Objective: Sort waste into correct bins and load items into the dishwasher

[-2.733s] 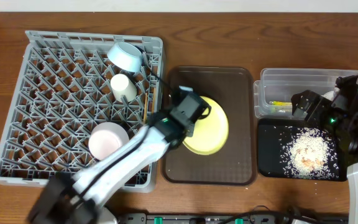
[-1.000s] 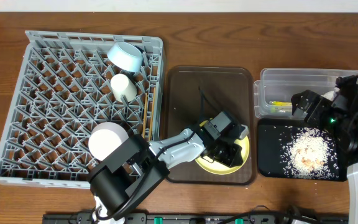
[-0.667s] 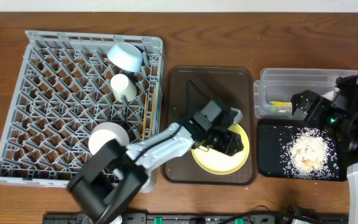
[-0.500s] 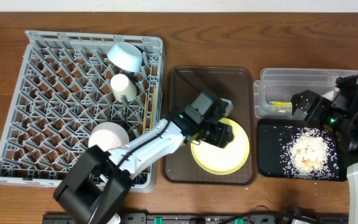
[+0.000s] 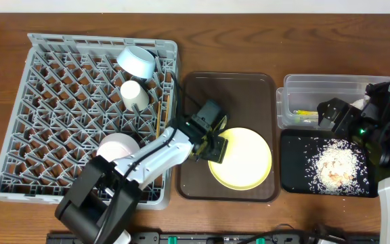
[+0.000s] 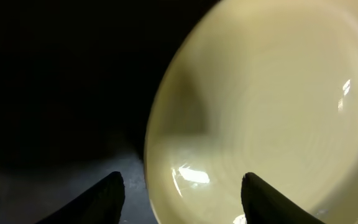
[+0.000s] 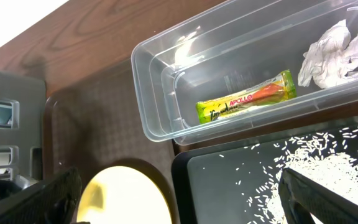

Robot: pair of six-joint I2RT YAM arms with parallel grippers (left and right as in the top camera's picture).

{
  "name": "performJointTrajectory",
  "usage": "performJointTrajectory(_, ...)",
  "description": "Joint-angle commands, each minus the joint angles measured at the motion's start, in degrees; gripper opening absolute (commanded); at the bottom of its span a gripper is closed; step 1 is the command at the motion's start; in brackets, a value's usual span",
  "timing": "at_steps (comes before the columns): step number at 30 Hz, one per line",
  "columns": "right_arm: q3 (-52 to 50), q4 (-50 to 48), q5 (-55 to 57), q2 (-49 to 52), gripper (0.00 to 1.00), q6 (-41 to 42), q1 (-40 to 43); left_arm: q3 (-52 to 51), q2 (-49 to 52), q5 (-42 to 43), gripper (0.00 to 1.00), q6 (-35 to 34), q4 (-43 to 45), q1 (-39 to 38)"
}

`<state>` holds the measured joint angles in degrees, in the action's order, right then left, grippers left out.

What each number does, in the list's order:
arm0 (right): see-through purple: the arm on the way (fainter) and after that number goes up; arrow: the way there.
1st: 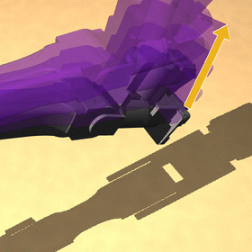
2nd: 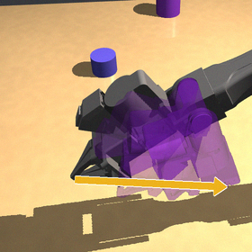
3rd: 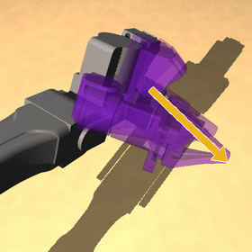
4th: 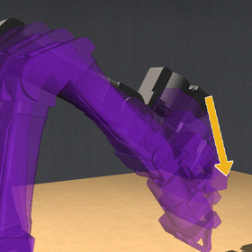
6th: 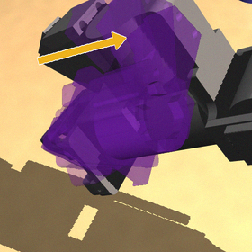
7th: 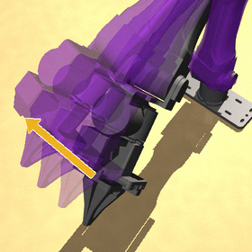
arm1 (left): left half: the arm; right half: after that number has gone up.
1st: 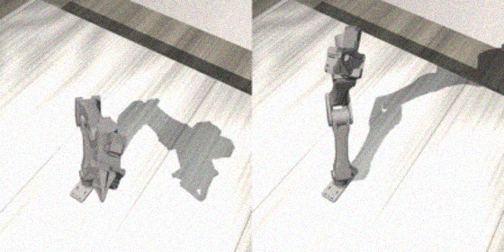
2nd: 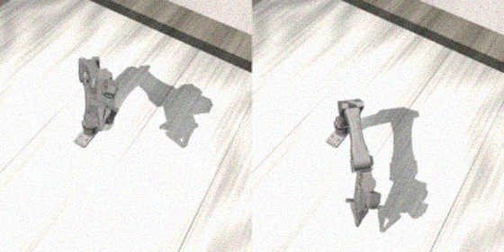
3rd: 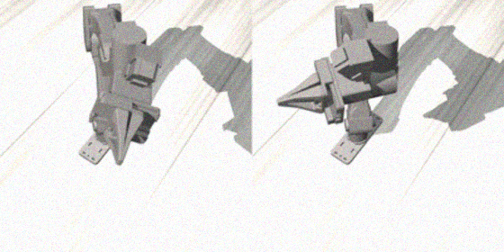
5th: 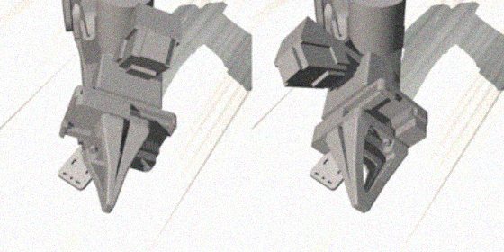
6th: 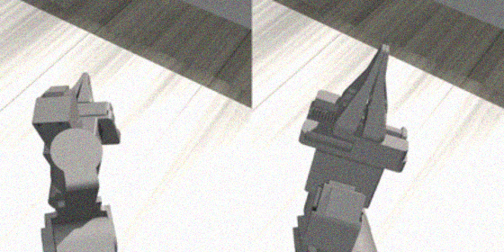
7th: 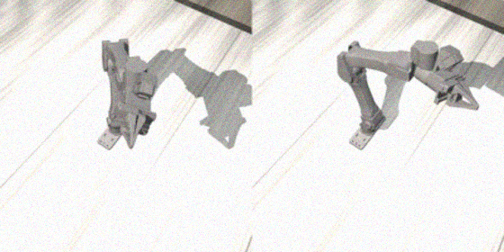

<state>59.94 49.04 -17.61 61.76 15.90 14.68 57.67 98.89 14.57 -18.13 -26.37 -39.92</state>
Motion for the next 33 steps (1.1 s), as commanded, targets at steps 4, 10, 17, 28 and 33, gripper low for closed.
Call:
performJointTrajectory(4,0.6,0.1,-0.4,-0.3,0.99,-0.3,0.3,-4.5,0.2,-5.1,0.59,0.1,3.9,-2.0)
performJointTrajectory(10,0.6,0.1,-0.4,-0.3,0.99,-0.3,0.3,-5.8,0.2,-5.0,0.87,0.1,6.1,-2.0)
performJointTrajectory(17,0.6,0.1,-0.4,-0.3,0.99,-0.3,0.3,-5.9,1.7,-5.0,0.33,0.0,6.8,-3.3)
performJointTrajectory(28,0.6,0.1,-0.4,-0.3,0.99,-0.3,0.3,-5.8,10.0,-7.8,0.08,-0.2,11.2,-8.0)
performJointTrajectory(33,0.6,0.1,-0.4,-0.3,0.99,-0.3,0.3,-4.8,9.2,-12.6,0.08,-1.9,9.1,-8.0)
